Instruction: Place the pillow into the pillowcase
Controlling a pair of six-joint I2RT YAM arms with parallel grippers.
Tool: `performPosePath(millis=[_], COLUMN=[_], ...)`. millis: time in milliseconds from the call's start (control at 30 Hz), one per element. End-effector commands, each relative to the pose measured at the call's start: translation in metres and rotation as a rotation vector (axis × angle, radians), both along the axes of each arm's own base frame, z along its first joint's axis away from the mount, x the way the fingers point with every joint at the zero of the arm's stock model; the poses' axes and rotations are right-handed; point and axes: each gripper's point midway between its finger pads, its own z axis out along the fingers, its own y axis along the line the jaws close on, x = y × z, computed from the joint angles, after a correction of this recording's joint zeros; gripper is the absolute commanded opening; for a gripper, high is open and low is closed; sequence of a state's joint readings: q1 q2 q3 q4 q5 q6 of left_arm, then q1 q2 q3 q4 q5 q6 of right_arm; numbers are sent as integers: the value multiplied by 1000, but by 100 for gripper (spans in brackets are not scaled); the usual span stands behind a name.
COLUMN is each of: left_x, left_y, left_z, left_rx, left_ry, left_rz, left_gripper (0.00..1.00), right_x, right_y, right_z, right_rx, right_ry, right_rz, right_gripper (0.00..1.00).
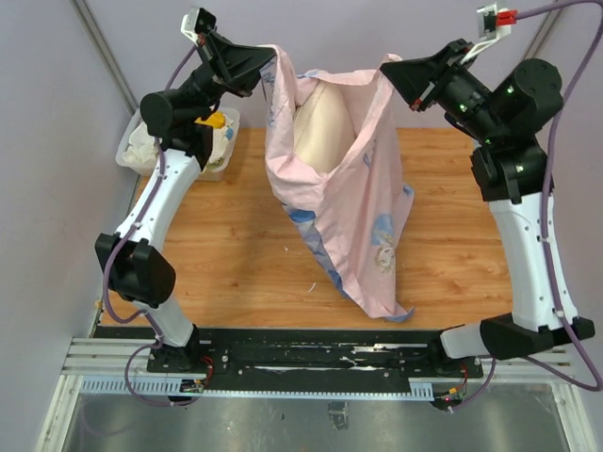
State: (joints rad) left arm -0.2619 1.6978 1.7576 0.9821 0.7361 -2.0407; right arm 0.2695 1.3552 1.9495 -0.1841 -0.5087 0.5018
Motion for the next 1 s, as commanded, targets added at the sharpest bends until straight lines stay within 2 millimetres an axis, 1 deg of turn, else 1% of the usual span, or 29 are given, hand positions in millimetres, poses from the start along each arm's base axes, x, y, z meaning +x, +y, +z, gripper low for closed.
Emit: performPosePath(millis=[0,67,133,267,333,367,500,567,633,700,733,800,900,933,967], left_x=[-24,-27,-34,-48,-56,-61,-74,-85,-87,-82,-78,-67,-49,-40,-33], left_y=[34,45,56,68,72,73,78,78,78,77,76,73,67,64,60], left_z=[40,49,59,77,86,91,112,124,128,123,119,105,77,65,53], left_rx=[-48,-54,-62,-72,-75,-76,-59,-51,-39,-29,-21,-6,12,17,23], left_ry=[-129,-149,-180,-232,-258,-276,-325,-362,-370,-353,-342,-309,-254,-226,-203], left_rz=[87,122,150,184,198,207,270,297,320,324,322,310,299,293,286], left_gripper=[0,0,0,0,0,0,1,2,2,2,2,2,2,2,2], right_x=[8,13,12,8,5,7,-10,-17,-16,-13,-12,-3,14,21,21], right_y=[17,29,40,58,68,76,97,101,102,102,101,95,75,70,62], right_z=[16,14,16,25,31,30,47,55,54,46,41,26,-2,-16,-26], right_rx=[71,79,90,105,112,113,127,153,170,163,163,177,201,203,201], right_ry=[-14,3,6,-2,-5,7,-16,-40,-26,-13,-8,25,87,119,135], right_rz=[106,151,203,286,335,364,478,519,535,531,526,493,412,383,354], right_gripper=[0,1,1,1,1,1,1,0,1,1,1,0,1,1,1])
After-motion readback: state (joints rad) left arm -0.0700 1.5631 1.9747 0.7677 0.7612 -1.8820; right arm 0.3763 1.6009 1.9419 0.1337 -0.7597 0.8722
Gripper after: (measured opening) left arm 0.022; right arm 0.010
